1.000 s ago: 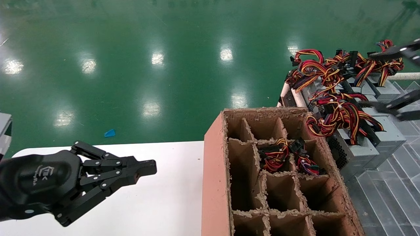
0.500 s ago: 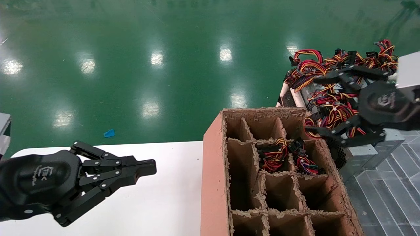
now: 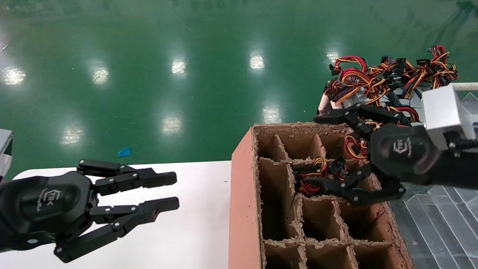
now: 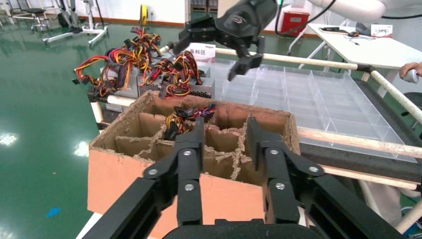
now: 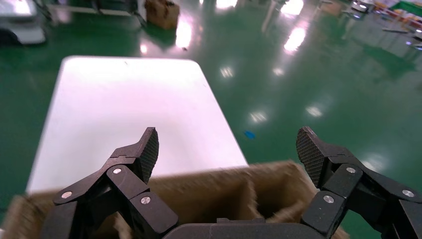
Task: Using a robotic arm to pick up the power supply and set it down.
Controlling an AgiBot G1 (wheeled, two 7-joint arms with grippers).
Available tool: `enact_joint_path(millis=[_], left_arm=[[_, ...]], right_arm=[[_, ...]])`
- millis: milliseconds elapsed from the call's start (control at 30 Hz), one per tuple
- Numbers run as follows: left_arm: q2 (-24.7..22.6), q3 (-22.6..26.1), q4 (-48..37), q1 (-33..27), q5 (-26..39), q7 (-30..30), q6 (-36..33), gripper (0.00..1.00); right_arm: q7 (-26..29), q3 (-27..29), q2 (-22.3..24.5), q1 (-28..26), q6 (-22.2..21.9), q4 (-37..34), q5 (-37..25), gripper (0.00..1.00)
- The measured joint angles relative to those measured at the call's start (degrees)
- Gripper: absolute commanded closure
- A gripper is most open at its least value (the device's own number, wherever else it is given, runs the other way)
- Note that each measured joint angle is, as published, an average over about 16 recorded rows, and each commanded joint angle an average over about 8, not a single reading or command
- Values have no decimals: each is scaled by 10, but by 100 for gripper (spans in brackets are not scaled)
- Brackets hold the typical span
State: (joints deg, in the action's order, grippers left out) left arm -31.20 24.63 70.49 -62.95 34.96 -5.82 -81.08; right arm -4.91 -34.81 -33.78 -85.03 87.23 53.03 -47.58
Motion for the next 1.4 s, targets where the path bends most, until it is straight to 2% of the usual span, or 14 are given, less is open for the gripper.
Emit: enact_joint_path(millis=[467,733,1033,1400], left_arm=[[0,0,0,0,0,0,0,0],[0,0,0,0,0,0,0,0],[0,0,0,0,0,0,0,0],[0,0,0,0,0,0,0,0]], right_arm=[[107,128,-8,160,-10,140,39,0],[150,184,-12,230,-15,201,56,0],[163,202,-13,253,-17,221,62,0],[160,195,-13,244,-16,213,60,0]])
